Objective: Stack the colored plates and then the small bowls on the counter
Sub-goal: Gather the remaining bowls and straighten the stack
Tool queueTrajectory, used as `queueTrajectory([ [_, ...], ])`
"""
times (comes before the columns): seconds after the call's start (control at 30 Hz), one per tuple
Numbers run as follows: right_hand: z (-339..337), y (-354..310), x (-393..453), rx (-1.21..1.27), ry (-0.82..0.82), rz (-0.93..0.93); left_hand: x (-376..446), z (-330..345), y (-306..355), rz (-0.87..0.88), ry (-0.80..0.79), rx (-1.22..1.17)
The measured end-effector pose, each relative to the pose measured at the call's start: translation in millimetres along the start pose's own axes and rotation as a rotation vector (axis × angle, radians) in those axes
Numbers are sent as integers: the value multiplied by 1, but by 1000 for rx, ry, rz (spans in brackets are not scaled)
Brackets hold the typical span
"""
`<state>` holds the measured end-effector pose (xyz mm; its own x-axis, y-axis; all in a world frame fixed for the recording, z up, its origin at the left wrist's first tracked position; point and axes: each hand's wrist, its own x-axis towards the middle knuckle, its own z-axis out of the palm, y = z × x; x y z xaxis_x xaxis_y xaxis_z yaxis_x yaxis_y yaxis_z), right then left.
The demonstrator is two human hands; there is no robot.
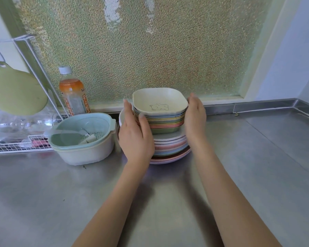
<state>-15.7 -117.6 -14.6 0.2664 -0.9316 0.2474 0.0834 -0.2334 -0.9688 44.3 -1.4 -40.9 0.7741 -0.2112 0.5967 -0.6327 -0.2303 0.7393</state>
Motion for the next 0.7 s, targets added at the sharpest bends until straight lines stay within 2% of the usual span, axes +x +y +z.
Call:
queueTrajectory([
  [0.13,5,-7,29,180,-287,180,3,-3,0,33,-88,0],
  [0.2,9,-3,37,255,-359,232,2,-2,-4,95,-134,54],
  [0.27,13,-2,42,318,-354,258,1,1,-7,152,-139,127],
  [0.43,12,-4,39,328,-336,262,2,2,-5,140,-150,150],
  [0.57,9,-5,38,135,-316,172,14,-3,-7,47,-228,63],
  [0.63,5,-9,40,-8,-261,54,24,-6,-12,0,-283,-1],
  [0.7,0,-12,36,-26,-201,6,32,-9,-16,-7,-321,-62],
])
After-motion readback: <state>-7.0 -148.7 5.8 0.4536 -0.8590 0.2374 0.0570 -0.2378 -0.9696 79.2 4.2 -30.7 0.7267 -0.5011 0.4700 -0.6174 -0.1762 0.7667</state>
